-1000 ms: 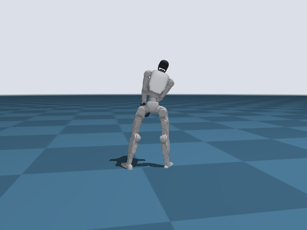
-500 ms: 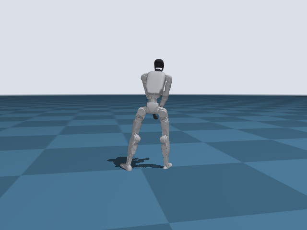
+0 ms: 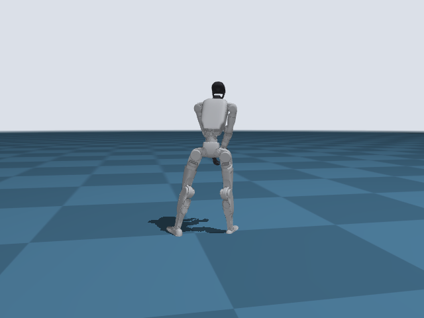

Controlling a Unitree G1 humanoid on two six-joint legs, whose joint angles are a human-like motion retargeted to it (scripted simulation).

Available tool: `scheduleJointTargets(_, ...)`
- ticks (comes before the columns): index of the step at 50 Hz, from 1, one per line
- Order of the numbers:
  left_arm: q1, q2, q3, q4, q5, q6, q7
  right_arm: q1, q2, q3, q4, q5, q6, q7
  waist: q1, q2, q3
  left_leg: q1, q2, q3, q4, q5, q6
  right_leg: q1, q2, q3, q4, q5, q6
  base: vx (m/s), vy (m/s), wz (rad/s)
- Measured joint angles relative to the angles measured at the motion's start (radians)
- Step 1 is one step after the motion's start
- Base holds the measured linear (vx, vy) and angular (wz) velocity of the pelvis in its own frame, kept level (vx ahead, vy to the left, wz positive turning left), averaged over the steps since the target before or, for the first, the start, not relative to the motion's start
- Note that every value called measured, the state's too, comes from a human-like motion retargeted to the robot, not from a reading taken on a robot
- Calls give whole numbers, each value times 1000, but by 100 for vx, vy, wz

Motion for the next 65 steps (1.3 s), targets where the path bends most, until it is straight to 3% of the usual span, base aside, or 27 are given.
scheduleJointTargets(3, -18, 7, 23, 8, -25, -12, 16, -57, 6, -22, 49, -19, 7, 53, 26, 0, 12, 7, -14, 5, 5, -13, -9, -69, -45, -6, 178, -89, 101, 0, 0, 0)
scheduleJointTargets(5, -6, 31, 33, -11, -31, -29, 32, -94, 22, -18, 76, -43, 22, 88, 31, 14, 23, 6, -22, 3, 7, -16, -12, -84, -59, -9, 214, -108, 119, 0, 0, 0)
scheduleJointTargets(9, -42, 32, 107, 33, -33, -4, 58, -141, 35, -32, 123, -29, 54, 113, 84, 115, 32, 0, -4, -16, 12, -7, 1, 13, -9, -7, 7, -5, -14, -1, 0, 15)
scheduleJointTargets(10, -40, 36, 103, 33, -37, -4, 62, -145, 40, -29, 128, -24, 58, 117, 95, 134, 33, 0, -4, -18, 13, -7, 3, 17, -9, -9, 3, -3, -16, 0, 0, 0)
scheduleJointTargets(13, -21, 58, 65, 16, -48, -4, 14, -136, 50, -29, 119, -46, 50, 137, 142, 160, 24, -2, -17, -15, 17, -18, -9, -71, -57, -15, 204, -104, 95, 0, 0, 0)
scheduleJointTargets(14, -11, 69, 70, 1, -52, -5, -2, -130, 49, -14, 107, -50, 50, 148, 144, 178, 23, -8, -13, -18, 16, -13, -7, -50, -43, -13, 143, -73, 58, 0, 0, 0)
scheduleJointTargets(15, 0, 81, 84, -16, -56, -6, -14, -124, 48, 8, 92, -52, 52, 160, 141, 203, 25, -15, -3, -23, 13, -3, -3, -4, -11, -8, 21, -11, -15, 0, 0, 0)
scheduleJointTargets(18, 33, 111, 90, -59, -70, -18, -58, -85, 46, 30, 30, -90, 30, 200, 142, 219, 38, -13, 0, -16, 7, 1, -14, -32, -14, -6, 76, -35, 17, 0, 0, 0)
scheduleJointTargets(20, 47, 118, 100, -78, -60, -35, -26, -63, 43, 44, 0, -83, 13, 222, 127, 228, 47, -25, 1, -14, -1, 13, -13, -22, -1, 1, 13, -2, -20, -3, -2, -2)
scheduleJointTargets(22, 52, 104, 99, -72, -16, -48, 38, -48, 49, 41, 3, -57, -5, 223, 112, 228, 53, -35, 1, -6, -9, 21, -23, -49, -1, 6, 31, -9, -6, -5, -4, -15)
scheduleJointTargets(23, 48, 91, 95, -58, 8, -49, 67, -46, 55, 28, 17, -45, -12, 216, 110, 224, 55, -40, 1, 2, -12, 22, -31, -91, -11, 8, 106, -45, 30, -4, -5, -22)
scheduleJointTargets(25, 32, 60, 116, -22, 43, -45, 128, -58, 58, 19, 63, -5, -10, 199, 84, 231, 64, -56, 2, 9, -23, 41, -34, -70, 11, 18, -3, 11, -23, -5, -7, -16)
scheduleJointTargets(29, 8, 8, 127, 39, 37, -40, 133, -57, 35, 17, 97, 26, -5, 186, 36, 204, 71, -64, 5, 40, -29, 61, -62, -98, 21, 43, -19, 14, -16, -1, -9, -35)
scheduleJointTargets(35, -56, -59, 83, -1, 37, -64, 110, 58, -127, 91, -198, 135, -58, 175, -53, 100, 51, -24, 22, 80, 39, 64, -66, -96, 32, 116, -20, -2, 5, 9, -11, -72)
scheduleJointTargets(43, -256, -139, 56, -208, 26, -102, 115, 62, -446, 4, -676, 42, -100, 165, -181, -73, -102, 51, 41, 44, 241, 71, 38, -39, 31, 279, -20, -33, 27, 20, -9, -111)
scheduleJointTargets(50, -505, -91, -9, -572, -17, -198, 101, -114, -717, -116, -1059, -199, -126, 83, -215, -138, -237, 69, 44, -113, 439, 144, 115, 21, 45, 445, -20, -50, 65, 23, -5, -130)
scheduleJointTargets(57, -772, -10, -29, -934, 93, -291, 167, -390, -966, -168, -1364, -475, -101, 15, -201, -139, -337, 58, -4, -350, 531, 281, 77, 57, 73, 578, -19, -47, 96, 20, -1, -105)
scheduleJointTargets(65, -1042, 66, -31, -1197, 347, -328, 271, -774, -1241, -26, -1584, -722, -66, -62, -211, -140, -445, 71, -112, -603, 510, 408, -3, 67, 81, 661, -7, -53, 126, 15, 3, -57)
